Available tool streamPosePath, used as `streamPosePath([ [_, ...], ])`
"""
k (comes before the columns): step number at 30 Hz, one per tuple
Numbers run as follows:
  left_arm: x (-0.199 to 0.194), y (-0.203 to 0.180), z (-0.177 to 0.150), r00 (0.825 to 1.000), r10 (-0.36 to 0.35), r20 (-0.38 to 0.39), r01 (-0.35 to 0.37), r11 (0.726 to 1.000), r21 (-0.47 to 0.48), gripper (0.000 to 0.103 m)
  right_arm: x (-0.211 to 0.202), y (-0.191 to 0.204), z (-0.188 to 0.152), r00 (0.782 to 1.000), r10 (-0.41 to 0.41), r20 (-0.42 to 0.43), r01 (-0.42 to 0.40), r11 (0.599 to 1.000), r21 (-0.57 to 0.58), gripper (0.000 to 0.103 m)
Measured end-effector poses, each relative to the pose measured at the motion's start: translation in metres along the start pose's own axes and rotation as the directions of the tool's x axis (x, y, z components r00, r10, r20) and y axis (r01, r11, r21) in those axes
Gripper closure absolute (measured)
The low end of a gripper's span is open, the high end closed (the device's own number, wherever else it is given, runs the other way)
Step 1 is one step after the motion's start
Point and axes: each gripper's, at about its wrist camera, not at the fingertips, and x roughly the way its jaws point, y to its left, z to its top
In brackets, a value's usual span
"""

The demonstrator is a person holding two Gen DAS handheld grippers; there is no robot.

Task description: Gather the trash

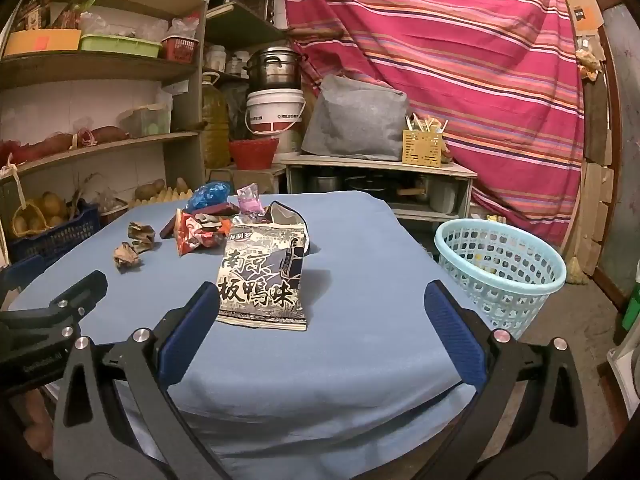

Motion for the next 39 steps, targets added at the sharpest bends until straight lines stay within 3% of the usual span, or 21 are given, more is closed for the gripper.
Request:
streamPosePath([
  [30, 0.001, 0.008, -0.011, 1.000, -0.004, -0.010, 0.004, 1.000, -0.003, 0.004, 0.001, -0.001, 0.001, 1.000, -0.005, 0.001, 0.005, 1.000, -0.005, 0.004],
  [31, 0.005, -0.003, 0.000, 1.000, 0.001, -0.012, -0.001, 1.000, 0.002, 0.004, 0.000, -0.001, 0.001, 1.000, -0.004, 0.001, 0.004, 1.000, -0.003, 0.004],
  [39, 0.007, -0.002, -0.001, 1.000, 0.001, -0.012, -0.001, 1.000, 0.005, 0.004, 0.000, -0.002, 0.001, 1.000, -0.004, 0.001, 0.004, 1.000, -0.003, 0.004],
])
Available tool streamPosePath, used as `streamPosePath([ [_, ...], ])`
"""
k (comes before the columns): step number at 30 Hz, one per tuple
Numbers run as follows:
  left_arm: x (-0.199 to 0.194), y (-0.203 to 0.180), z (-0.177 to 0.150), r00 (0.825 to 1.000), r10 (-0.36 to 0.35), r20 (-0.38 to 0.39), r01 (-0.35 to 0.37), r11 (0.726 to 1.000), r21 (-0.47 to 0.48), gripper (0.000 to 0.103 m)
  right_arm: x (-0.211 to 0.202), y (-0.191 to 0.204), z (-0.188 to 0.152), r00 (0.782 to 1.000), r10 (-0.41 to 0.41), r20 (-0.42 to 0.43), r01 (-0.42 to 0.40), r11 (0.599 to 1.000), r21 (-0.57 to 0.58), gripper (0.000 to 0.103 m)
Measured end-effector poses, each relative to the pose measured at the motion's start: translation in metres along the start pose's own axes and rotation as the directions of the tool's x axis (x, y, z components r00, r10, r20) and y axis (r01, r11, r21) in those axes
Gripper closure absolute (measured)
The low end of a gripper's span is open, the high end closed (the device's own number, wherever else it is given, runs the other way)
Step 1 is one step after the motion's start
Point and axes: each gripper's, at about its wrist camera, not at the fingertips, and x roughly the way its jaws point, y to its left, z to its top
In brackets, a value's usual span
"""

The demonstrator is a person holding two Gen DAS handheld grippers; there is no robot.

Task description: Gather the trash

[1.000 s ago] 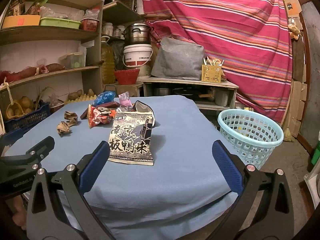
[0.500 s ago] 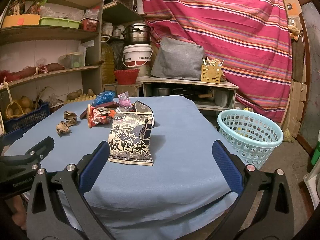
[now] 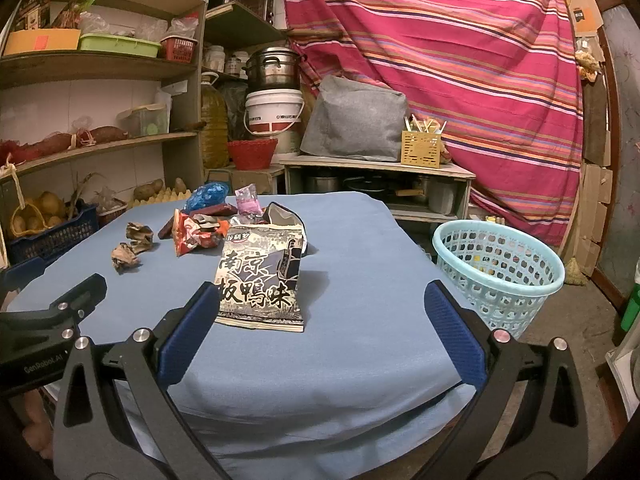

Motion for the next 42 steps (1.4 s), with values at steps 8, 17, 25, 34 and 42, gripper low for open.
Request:
streamPosePath([
  [8, 0.0012, 0.0014, -0.0012, 1.000, -0.001, -0.001, 0.001, 1.000, -0.001, 0.004, 0.0000, 0.0005, 0.0000, 1.000, -0.001, 0.001, 0.001, 1.000, 0.000, 0.004],
  [17, 0.0004, 0.0010, 0.0014, 1.000, 0.000, -0.003, 0.000, 1.000, 0.000, 0.004, -0.0002, 0.0002, 0.0001, 1.000, -0.003, 0.002, 0.003, 1.000, -0.001, 0.004],
  [25, 0.0013, -0.0012, 0.0016, 1.000, 0.000, -0.005, 0.000, 1.000, 0.000, 0.004, -0.0002, -0.0007, 0.0003, 1.000, -0.001, 0.002, 0.001, 1.000, -0.002, 0.004],
  [34, -0.0008, -0.0009, 0.0002, 1.000, -0.001, -0.006, 0.001, 1.000, 0.003, 0.004, 0.0005, -0.0012, 0.0000, 1.000, -0.002, 0.002, 0.002, 1.000, -0.003, 0.004],
  [42, 0.0027, 0.0056, -0.0038, 1.000, 0.004, -0.017, -0.004, 1.000, -0.001, 0.004, 0.0008, -0.0022, 0.0002, 1.000, -0.002, 0.000, 0.002, 1.000, -0.006, 0.004],
])
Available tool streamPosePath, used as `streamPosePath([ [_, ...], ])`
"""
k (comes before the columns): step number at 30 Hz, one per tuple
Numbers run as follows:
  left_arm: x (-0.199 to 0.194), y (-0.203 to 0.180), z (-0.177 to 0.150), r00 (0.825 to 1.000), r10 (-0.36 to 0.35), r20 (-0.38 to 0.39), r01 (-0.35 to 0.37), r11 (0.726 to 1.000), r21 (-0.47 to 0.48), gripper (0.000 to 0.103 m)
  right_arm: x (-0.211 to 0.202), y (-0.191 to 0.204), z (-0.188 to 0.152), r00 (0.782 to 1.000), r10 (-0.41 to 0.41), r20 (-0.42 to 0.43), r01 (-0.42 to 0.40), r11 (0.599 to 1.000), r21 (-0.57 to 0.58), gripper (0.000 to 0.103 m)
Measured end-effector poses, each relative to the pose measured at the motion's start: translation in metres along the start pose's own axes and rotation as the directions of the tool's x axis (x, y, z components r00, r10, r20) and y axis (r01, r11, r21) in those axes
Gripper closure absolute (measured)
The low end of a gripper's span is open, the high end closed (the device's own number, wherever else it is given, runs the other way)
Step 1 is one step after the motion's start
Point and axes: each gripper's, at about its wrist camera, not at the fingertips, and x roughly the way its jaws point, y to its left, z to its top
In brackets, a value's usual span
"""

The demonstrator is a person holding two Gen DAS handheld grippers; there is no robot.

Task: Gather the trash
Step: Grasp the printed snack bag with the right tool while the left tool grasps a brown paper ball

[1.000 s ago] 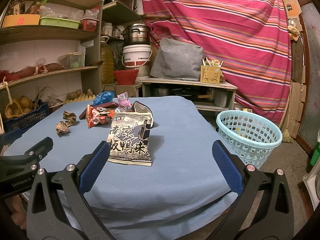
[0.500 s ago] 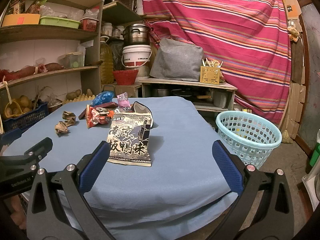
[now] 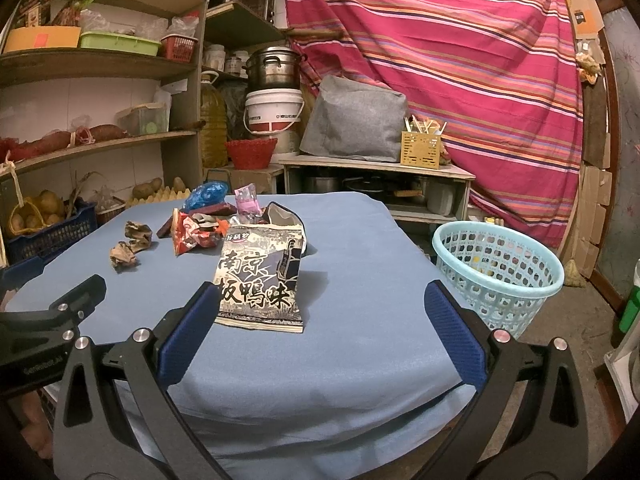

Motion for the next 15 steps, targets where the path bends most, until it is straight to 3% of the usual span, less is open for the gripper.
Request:
streamPosePath([
  [6, 0.002, 0.001, 0.003, 1.000, 0.021, 0.004, -0.022, 1.000, 0.012, 0.004, 0.002, -0.004, 0.002, 1.000, -0.014, 0.008, 0.014, 1.000, -0.004, 0.004],
  [12, 0.012, 0.011, 0.021, 0.999, 0.037, -0.003, -0.036, 0.999, 0.015, 0.004, 0.044, -0.008, 0.009, 0.986, 0.028, -0.162, -0.017, 0.997, 0.070, 0.004],
  [15, 0.021, 0.019, 0.032, 0.998, 0.055, -0.006, -0.055, 0.998, 0.015, 0.004, 0.056, -0.006, 0.020, 0.986, 0.053, -0.160, -0.040, 0.996, 0.085, 0.004],
])
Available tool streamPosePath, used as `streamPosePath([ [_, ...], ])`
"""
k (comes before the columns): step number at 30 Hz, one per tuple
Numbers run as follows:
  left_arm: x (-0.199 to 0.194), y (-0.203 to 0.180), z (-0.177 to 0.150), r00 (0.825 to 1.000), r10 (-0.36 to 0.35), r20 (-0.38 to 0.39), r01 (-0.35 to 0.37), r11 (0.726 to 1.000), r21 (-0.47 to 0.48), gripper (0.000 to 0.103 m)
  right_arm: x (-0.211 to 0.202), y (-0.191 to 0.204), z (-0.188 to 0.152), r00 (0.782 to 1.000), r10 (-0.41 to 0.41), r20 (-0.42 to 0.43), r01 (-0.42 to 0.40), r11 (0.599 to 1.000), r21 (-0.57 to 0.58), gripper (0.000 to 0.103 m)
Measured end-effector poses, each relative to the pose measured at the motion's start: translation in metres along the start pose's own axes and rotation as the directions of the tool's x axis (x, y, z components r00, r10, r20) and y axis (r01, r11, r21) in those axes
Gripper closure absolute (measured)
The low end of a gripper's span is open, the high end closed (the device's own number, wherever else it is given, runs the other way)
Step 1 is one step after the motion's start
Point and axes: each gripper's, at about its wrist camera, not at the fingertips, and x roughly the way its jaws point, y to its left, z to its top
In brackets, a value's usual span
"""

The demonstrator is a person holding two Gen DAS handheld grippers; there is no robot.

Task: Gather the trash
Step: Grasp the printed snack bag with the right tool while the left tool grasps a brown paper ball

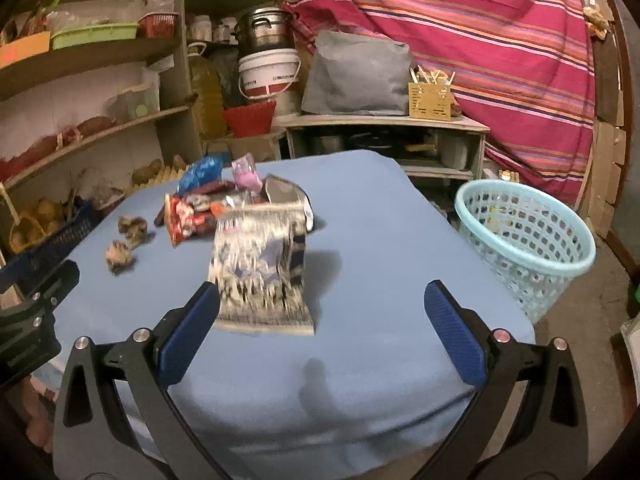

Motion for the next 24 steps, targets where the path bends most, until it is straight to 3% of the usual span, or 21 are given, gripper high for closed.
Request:
streamPosePath([
  [6, 0.033, 0.025, 0.034, 1.000, 0.016, -0.006, -0.016, 1.000, -0.012, 0.004, 0.038, 0.016, 0.028, 0.991, 0.101, -0.084, -0.103, 0.995, -0.015, 0.004],
  [11, 0.076, 0.049, 0.053, 0.997, 0.019, -0.078, -0.022, 0.999, -0.043, 0.004, 0.080, 0.027, 0.036, 0.980, 0.095, -0.176, -0.105, 0.993, -0.050, 0.004],
  [16, 0.106, 0.063, 0.047, 0.991, 0.076, -0.110, -0.080, 0.996, -0.028, 0.004, 0.105, 0.036, 0.043, 0.976, 0.069, -0.205, -0.089, 0.992, -0.087, 0.004],
  [21, 0.124, 0.073, 0.037, 0.980, 0.045, -0.194, -0.057, 0.997, -0.059, 0.004, 0.123, 0.031, 0.036, 0.968, 0.060, -0.242, -0.083, 0.993, -0.085, 0.004],
  [24, 0.128, 0.072, 0.031, 0.976, 0.045, -0.212, -0.055, 0.998, -0.044, 0.004, 0.134, 0.028, 0.033, 0.949, 0.081, -0.303, -0.099, 0.994, -0.043, 0.004],
])
